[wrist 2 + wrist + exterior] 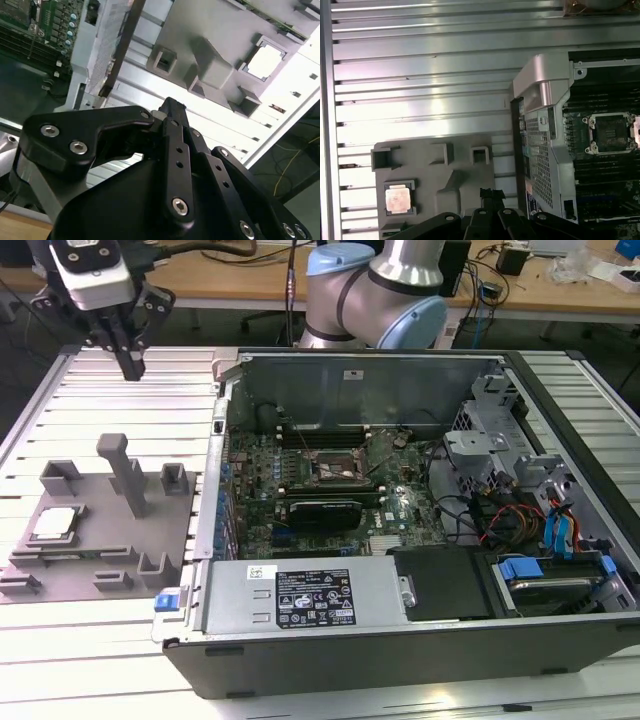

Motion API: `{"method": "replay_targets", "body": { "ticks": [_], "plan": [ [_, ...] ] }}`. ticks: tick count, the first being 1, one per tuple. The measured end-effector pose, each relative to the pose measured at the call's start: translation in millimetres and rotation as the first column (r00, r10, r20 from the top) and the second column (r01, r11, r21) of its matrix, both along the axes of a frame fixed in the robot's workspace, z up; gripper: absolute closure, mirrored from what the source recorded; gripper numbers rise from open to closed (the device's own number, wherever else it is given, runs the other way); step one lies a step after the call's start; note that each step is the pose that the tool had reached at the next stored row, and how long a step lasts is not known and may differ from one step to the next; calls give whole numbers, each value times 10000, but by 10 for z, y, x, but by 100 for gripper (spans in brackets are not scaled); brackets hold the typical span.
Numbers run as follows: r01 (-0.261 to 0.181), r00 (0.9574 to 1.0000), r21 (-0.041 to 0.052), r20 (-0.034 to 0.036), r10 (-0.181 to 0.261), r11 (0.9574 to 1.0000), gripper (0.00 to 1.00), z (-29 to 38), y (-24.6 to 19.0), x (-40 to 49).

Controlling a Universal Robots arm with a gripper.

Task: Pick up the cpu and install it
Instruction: 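Reach for the cpu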

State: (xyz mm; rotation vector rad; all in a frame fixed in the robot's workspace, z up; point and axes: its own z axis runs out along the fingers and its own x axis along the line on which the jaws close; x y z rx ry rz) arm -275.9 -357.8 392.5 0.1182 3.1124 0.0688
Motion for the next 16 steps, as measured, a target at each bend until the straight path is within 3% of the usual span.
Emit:
{"method": "replay_targets", "body": {
  "ticks": [2, 16],
  "plan": [
    [-1, 10000, 0, 0, 1, 10000, 89, -19, 0, -106],
    [0, 10000, 0, 0, 0, 10000, 89, -131, -3, -494]
  ]
}}
